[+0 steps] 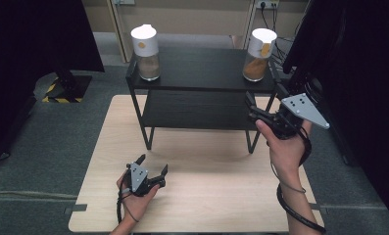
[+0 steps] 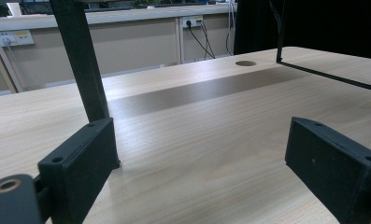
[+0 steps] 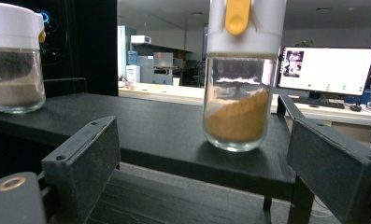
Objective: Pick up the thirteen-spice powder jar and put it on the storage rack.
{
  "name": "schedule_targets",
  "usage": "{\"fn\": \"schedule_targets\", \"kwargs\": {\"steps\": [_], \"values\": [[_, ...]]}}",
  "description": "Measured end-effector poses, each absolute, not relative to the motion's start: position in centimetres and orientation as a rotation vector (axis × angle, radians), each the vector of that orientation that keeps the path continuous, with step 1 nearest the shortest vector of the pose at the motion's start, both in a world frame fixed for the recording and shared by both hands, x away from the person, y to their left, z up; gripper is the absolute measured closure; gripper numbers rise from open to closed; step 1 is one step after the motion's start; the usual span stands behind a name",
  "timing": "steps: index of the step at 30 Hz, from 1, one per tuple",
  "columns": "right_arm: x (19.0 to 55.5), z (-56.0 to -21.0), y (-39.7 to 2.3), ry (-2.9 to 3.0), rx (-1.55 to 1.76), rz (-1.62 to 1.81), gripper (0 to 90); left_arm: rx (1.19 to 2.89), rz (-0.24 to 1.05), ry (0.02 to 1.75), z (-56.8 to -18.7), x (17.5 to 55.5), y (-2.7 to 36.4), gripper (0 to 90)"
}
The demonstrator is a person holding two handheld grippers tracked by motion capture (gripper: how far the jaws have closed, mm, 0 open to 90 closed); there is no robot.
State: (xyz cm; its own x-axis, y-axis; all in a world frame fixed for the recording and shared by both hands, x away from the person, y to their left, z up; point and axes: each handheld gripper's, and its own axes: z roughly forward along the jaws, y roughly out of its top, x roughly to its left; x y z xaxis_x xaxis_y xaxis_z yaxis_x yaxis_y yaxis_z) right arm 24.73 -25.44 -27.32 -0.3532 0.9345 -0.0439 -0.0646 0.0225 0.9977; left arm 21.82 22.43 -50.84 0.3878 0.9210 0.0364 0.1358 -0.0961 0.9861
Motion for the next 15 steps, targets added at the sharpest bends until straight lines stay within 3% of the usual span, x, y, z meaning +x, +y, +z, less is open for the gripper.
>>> {"fn": "schedule_targets", "kwargs": {"steps": [15], "values": [[23.7,-29.9,-26.6,1.481,0.962,1.437,10.0,1.532,0.885,0.981,-50.8,21.8,22.4,8.9]]}}
